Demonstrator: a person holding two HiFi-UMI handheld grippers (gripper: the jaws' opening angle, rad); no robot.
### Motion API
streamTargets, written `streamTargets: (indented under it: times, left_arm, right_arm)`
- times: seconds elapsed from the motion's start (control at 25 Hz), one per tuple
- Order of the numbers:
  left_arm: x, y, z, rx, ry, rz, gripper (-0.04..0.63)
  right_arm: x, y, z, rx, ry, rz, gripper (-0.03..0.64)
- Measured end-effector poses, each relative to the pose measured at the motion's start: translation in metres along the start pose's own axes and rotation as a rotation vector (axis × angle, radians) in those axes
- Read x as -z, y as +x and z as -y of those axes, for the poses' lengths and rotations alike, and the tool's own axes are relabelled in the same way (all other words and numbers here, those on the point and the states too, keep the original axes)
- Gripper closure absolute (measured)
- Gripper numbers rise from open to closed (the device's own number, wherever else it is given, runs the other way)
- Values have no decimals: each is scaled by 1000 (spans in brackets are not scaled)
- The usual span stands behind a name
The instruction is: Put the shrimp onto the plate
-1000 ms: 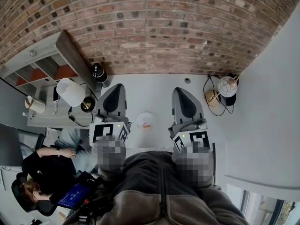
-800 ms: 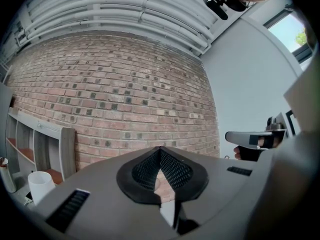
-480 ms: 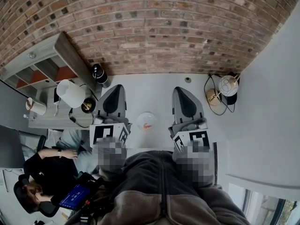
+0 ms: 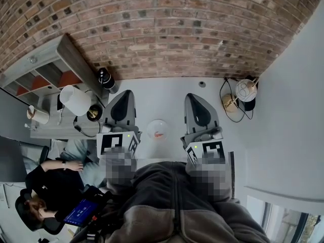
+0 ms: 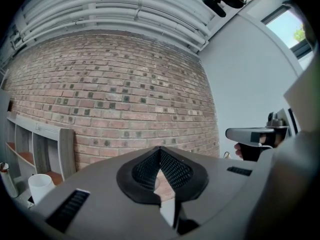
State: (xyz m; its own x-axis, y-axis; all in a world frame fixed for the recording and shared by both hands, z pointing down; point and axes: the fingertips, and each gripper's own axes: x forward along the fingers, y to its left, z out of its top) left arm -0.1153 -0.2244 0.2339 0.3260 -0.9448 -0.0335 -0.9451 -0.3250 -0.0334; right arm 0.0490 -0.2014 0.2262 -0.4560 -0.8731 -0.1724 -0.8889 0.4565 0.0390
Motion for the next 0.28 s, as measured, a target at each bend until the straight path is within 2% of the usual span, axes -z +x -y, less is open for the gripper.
streamTargets:
  times: [0.28]
  left_arm:
    - [6,2,1,16,4,-9,591]
  right_arm:
    - [4,-1,-2,2,-16,-6,617]
